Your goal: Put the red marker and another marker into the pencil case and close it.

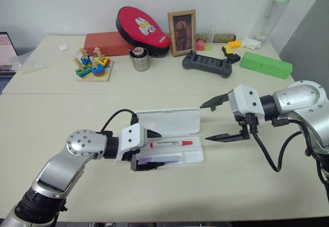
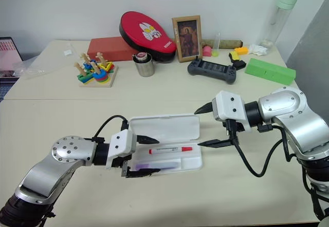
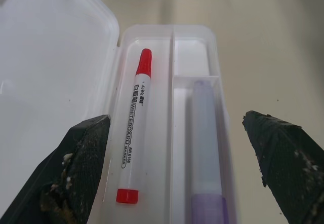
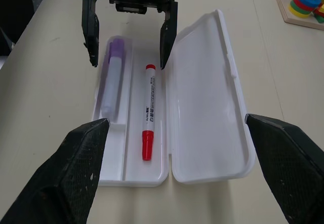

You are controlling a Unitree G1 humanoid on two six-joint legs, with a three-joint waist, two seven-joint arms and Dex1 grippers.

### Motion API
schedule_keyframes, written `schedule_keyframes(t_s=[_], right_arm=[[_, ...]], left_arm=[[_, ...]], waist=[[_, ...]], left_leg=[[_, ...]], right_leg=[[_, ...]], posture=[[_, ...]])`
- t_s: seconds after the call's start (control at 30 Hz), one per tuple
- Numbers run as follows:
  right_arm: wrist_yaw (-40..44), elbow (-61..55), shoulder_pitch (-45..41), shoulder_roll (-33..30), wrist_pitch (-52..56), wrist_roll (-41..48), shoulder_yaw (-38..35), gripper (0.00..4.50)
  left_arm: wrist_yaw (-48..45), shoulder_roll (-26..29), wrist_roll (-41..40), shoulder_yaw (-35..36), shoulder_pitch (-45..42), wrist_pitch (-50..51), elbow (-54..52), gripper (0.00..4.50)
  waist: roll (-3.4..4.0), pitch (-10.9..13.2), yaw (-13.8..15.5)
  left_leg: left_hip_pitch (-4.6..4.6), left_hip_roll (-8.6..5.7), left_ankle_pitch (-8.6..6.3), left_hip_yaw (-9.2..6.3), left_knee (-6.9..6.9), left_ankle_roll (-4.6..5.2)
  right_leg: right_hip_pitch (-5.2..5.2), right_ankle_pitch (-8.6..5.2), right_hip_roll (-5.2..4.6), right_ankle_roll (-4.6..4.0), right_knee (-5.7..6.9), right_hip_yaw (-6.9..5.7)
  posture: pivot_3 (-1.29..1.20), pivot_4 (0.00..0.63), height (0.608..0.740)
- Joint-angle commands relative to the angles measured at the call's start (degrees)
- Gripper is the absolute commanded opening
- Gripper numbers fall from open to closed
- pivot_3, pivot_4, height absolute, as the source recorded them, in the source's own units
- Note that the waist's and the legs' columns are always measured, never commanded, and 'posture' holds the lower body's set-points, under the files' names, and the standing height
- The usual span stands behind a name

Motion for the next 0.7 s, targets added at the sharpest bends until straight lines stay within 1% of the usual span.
schedule_keyframes(t_s=[0.03, 0.17, 0.33, 0.47, 0.5, 0.6, 0.7], right_arm=[[-0.14, -0.30, -1.30, -0.12, -0.51, -0.16, -1.13, 4.50], [-0.25, -0.27, -1.28, -0.02, -0.35, -0.25, -1.12, 4.50], [-0.18, -0.16, -0.75, -0.48, -0.50, -0.63, -1.32, 4.50], [-0.03, 0.66, -0.63, -0.94, -0.91, -1.30, -1.37, 4.50], [-0.01, 0.79, -0.65, -0.96, -0.96, -1.40, -1.38, 4.50], [0.21, 1.58, -0.62, -1.28, -1.57, -2.11, -1.50, 4.50], [0.41, 2.81, -0.82, -1.32, -2.39, -3.00, -1.44, 4.50]], left_arm=[[0.47, -0.11, 0.73, 0.07, 0.09, -2.09, -1.92, 4.45], [0.96, -0.54, 0.30, 0.09, 0.41, -1.95, -2.95, 4.45], [1.89, 0.24, -6.38, 4.26, -0.81, 5.37, -5.90, 4.45], [2.19, 3.68, -18.03, 12.01, -4.81, 16.68, -9.01, 4.45], [2.23, 4.37, -19.53, 13.01, -5.40, 18.11, -9.31, 4.45], [0.80, 9.09, -25.49, 18.26, -8.68, 22.44, -9.97, 4.45], [1.41, 11.54, -29.20, 20.73, -12.36, 24.83, -9.56, 4.45]], waist=[[0.00, 0.00, 0.00], [0.00, 0.00, 0.00], [0.00, 0.00, 0.00], [0.00, 0.00, -0.01], [0.00, 0.00, -0.02], [0.00, 0.00, -0.07], [0.00, 0.00, -0.06]], left_leg=[[0.00, 0.00, 0.00, 0.00, 0.00, 0.00], [0.00, 0.00, 0.00, 0.00, 0.00, 0.00], [0.00, 0.00, 0.00, 0.00, 0.00, 0.00], [0.00, 0.00, 0.00, -0.03, 0.02, 0.00], [0.00, 0.00, 0.00, -0.03, 0.02, 0.00], [0.01, 0.00, 0.00, -0.04, 0.02, 0.00], [0.01, 0.00, 0.00, -0.03, 0.01, 0.00]], right_leg=[[0.00, 0.00, 0.00, 0.00, 0.00, 0.00], [0.00, 0.00, 0.00, 0.00, 0.00, 0.00], [0.00, 0.00, 0.00, 0.00, 0.00, 0.00], [0.00, 0.00, 0.00, 0.00, 0.03, -0.02], [0.01, 0.00, 0.00, 0.00, 0.03, -0.03], [0.02, 0.00, 0.00, 0.00, 0.01, -0.02], [0.02, 0.00, 0.00, 0.00, 0.01, -0.02]], posture=[[0.00, 0.150, 0.740], [0.00, 0.150, 0.740], [0.00, 0.150, 0.740], [0.00, 0.150, 0.740], [0.00, 0.150, 0.740], [0.00, 0.150, 0.740], [0.00, 0.150, 0.740]])
